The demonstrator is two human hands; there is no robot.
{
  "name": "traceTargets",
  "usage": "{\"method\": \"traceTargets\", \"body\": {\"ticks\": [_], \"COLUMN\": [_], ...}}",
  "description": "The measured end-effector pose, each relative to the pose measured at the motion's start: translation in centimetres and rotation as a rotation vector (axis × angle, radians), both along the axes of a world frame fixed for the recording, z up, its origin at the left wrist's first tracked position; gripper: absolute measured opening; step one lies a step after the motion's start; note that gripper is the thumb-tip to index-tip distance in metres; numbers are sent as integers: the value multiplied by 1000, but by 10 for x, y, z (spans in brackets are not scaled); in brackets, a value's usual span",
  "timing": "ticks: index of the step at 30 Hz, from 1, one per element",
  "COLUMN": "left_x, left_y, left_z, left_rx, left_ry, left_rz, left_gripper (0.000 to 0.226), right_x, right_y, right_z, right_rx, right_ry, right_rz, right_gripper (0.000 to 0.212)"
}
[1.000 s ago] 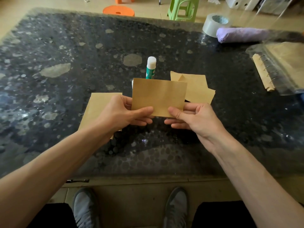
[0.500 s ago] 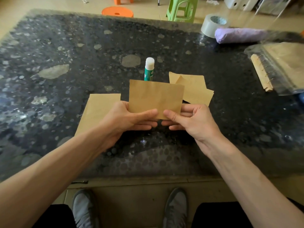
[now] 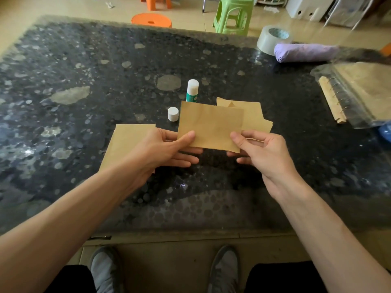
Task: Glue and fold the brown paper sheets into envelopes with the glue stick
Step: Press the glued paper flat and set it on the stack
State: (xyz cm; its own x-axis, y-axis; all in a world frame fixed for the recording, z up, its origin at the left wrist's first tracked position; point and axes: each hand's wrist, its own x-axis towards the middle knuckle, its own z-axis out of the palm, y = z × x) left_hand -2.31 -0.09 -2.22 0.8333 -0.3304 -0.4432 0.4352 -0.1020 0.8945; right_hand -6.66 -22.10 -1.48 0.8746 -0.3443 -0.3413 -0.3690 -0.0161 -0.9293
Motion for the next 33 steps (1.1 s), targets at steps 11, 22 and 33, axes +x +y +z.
{"method": "traceTargets", "body": {"ticks": [11, 22, 33], "left_x": [2, 4, 1], "left_y": [-23, -47, -30], "left_z": [3, 1, -2], "left_rx": [-11, -14, 18], "left_ry": [-92, -116, -161], "left_rz": [-49, -81, -56], "left_gripper": [33, 33, 31], "right_x": [9, 18, 28], "right_y": [-49, -63, -48], "right_z": [-1, -25, -38], "right_rx": [-152, -812, -952], "right_ry": [-17, 162, 113], "right_rz": [-298, -115, -56], "right_gripper": [8, 73, 77]}}
